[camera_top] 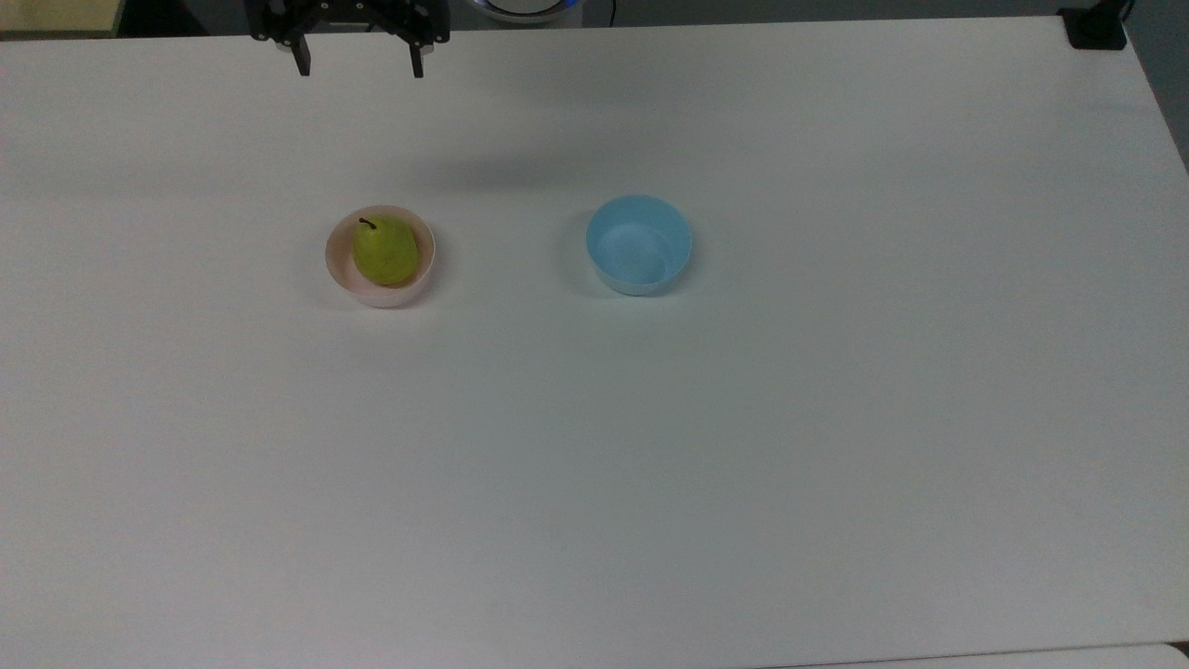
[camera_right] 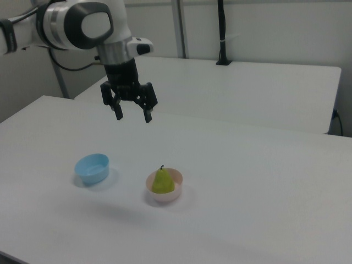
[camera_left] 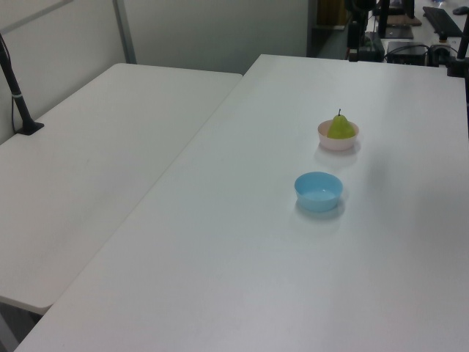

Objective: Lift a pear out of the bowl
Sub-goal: 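Move the open gripper over the green pear in the pink bowl, then lower the gripper around the pear and close on it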

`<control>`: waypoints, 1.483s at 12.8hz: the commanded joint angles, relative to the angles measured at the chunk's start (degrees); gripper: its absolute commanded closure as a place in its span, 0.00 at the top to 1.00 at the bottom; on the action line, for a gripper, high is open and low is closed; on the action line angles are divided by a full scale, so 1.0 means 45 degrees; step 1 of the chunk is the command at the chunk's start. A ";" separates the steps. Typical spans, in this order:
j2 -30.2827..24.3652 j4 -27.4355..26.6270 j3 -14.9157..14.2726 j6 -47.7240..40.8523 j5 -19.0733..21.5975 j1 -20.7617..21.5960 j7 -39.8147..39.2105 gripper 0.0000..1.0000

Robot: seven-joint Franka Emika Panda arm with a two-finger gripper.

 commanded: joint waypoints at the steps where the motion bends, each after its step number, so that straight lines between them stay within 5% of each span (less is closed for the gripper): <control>1: 0.0039 -0.0801 -0.0065 0.0908 0.0170 -0.0219 -0.1276 1.00; 7: 0.0408 -0.3222 -0.0065 0.3720 0.0034 -0.0298 -0.1355 1.00; 10: 0.1170 -0.3264 -0.0065 0.4230 -0.0006 -0.0337 -0.1393 0.99; 13: 0.1834 -0.3264 -0.0085 0.4893 -0.0025 -0.0474 -0.1784 0.86; 19: 0.2811 -0.3303 -0.0085 0.5889 -0.0259 -0.0630 -0.1941 0.85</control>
